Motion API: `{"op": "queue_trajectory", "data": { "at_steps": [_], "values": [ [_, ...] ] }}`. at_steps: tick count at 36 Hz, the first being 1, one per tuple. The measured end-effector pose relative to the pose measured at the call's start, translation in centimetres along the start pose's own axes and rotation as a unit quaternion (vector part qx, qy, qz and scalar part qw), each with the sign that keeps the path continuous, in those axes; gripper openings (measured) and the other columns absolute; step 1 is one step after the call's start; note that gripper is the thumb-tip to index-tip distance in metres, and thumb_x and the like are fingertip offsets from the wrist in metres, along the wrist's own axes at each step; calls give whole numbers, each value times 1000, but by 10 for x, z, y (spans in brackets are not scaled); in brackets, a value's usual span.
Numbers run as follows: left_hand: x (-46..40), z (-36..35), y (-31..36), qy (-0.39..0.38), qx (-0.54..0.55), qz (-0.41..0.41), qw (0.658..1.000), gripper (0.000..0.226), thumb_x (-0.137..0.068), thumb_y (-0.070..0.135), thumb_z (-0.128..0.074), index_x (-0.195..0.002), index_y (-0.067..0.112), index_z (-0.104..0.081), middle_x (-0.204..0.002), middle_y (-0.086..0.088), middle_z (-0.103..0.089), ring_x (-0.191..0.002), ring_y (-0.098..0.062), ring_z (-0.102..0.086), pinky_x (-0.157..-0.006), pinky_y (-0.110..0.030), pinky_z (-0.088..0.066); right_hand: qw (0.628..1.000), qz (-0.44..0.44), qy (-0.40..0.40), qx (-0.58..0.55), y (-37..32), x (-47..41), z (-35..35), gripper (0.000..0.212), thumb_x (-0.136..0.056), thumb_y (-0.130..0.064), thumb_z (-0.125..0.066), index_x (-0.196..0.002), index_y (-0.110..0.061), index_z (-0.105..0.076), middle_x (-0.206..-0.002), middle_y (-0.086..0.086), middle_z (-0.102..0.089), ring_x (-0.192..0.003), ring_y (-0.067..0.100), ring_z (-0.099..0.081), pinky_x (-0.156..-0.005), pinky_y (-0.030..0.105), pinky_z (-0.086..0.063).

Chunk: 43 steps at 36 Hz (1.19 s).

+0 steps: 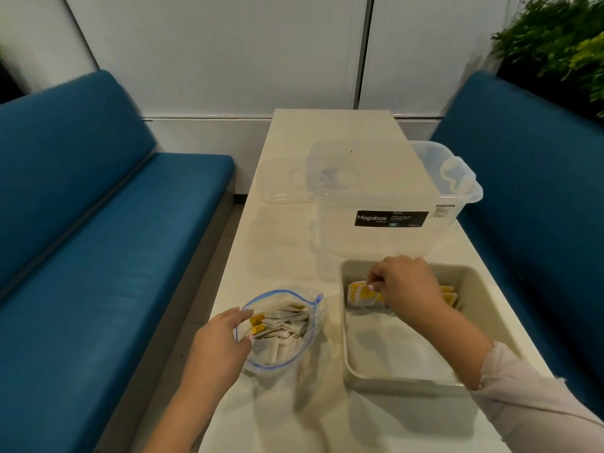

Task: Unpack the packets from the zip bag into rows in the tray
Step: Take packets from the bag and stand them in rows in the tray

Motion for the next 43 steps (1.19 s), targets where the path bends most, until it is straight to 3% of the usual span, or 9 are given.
{"op": "queue_trajectory", "data": {
  "at_steps": [4,10,19,25,31,35,38,43],
  "values": [
    [2,0,2,6,2,2,1000,44,-83,8,-64,-124,25,-59,-134,6,-53,-120,-12,-51,-101,-24,-38,1000,11,-12,23,-1,-4,-19,18,-93,-37,-52,-103,-31,-67,-104,-6,-65,-102,18,-56,-78,29,-29],
    [4,-1,3,9,5,7,1000,45,-82,8,-64,-123,25,-59,-131,5,-55,-118,-14,-52,-100,-26,-40,998,12,-22,51,-4,-10,-34,21,-95,-37,-48,-107,-32,-65,-106,-5,-63,-104,18,-53,-87,31,-33],
    [6,-2,4,12,6,9,1000,45,-82,9,-65,-123,26,-59,-130,5,-56,-117,-13,-52,-99,-26,-41,997,-10,-47,64,-7,-11,-46,20,-94,-33,-50,-104,-30,-67,-105,-4,-62,-100,19,-53,-81,32,-33],
    [7,-3,4,9,15,6,1000,44,-82,11,-66,-123,26,-59,-130,6,-56,-118,-13,-51,-100,-25,-40,998,-11,-49,48,-6,-9,-45,20,-93,-38,-52,-106,-34,-66,-107,-5,-61,-103,18,-52,-85,32,-34],
    [8,-4,3,8,40,9,999,46,-81,8,-66,-124,24,-59,-132,4,-55,-120,-13,-51,-103,-27,-40,998,-29,25,-55,-15,-3,-21,15,-89,-37,-56,-100,-31,-66,-100,-9,-63,-100,16,-55,-84,31,-33],
    [9,-4,1,11,41,4,999,47,-82,7,-64,-126,23,-57,-134,5,-53,-122,-11,-49,-104,-24,-38,988,11,39,-148,-50,2,7,13,-89,-37,-59,-95,-31,-68,-89,-10,-64,-92,13,-59,-83,29,-37],
    [9,-5,0,10,45,5,999,48,-82,7,-64,-127,23,-57,-135,5,-52,-122,-11,-49,-104,-23,-37,978,68,-11,-197,-88,9,12,15,-88,-33,-60,-99,-31,-71,-95,-9,-71,-94,12,-62,-85,25,-41],
    [8,-7,-2,13,46,4,999,52,-79,-1,-61,-126,22,-58,-135,4,-52,-123,-11,-49,-103,-19,-34,967,197,-126,-99,-149,11,-19,25,-94,-25,-50,-111,-31,-68,-107,-4,-70,-101,20,-60,-89,31,-36]
  ]
}}
Point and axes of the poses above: each hand's wrist, its own x-axis away from the middle knuckle, its own z-axis out of the back of the hand, y = z × x, the point moved 3 cm from there along -x, towards the middle knuckle
